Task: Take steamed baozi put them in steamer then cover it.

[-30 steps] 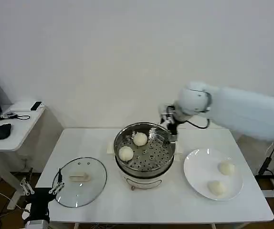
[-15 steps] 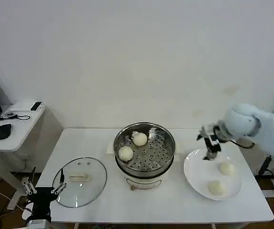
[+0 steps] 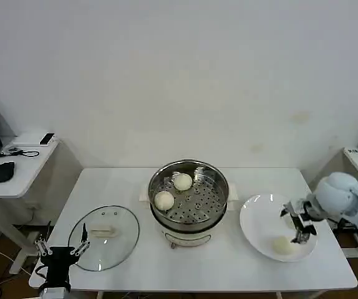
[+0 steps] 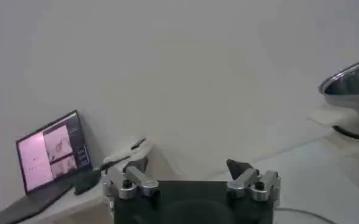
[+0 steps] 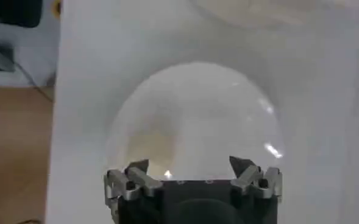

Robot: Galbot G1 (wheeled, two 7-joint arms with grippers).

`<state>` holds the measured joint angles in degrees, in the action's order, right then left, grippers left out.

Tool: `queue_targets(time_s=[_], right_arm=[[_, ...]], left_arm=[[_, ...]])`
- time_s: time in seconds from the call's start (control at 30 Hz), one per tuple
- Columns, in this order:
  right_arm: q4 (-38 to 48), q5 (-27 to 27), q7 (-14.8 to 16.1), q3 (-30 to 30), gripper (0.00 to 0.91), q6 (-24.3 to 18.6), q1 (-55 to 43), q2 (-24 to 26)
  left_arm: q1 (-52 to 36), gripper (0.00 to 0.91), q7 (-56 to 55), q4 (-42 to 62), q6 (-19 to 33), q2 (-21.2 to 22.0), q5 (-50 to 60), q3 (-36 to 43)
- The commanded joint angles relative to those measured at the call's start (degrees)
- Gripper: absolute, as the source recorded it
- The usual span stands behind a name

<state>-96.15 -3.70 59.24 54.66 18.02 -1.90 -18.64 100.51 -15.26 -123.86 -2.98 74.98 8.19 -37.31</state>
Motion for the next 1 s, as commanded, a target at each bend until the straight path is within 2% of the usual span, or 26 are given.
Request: queue_targets(time_s=[0.03,0.3,0.47,1.0], right_arm=[[0.81,-2.38,0.04,-3.75,0.907,-1.62,7.11,0.69],[5.76,-3.04,-1.0,-3.9,0.907,-1.37,7.68,-3.76],[7.08,-3.13,-1.07,-3.57,0.907,-1.03,7.61,-4.88],[7.85,-2.49,-1.81,-3.52,0.756,0.67,8.41,-5.84]], left_arm=[[-0.01,0.907,-0.01,0.34,0.0,0.09,0.14,0.24],[0.05,0.907,-0.03,0.51,0.01,0.29,0.16,0.03],[0.27,0.907,-0.09,0.6,0.06,0.38,0.16,-0.1],[0.37,0.907,-0.04,0.36,0.08,0.59,0.54,0.15]])
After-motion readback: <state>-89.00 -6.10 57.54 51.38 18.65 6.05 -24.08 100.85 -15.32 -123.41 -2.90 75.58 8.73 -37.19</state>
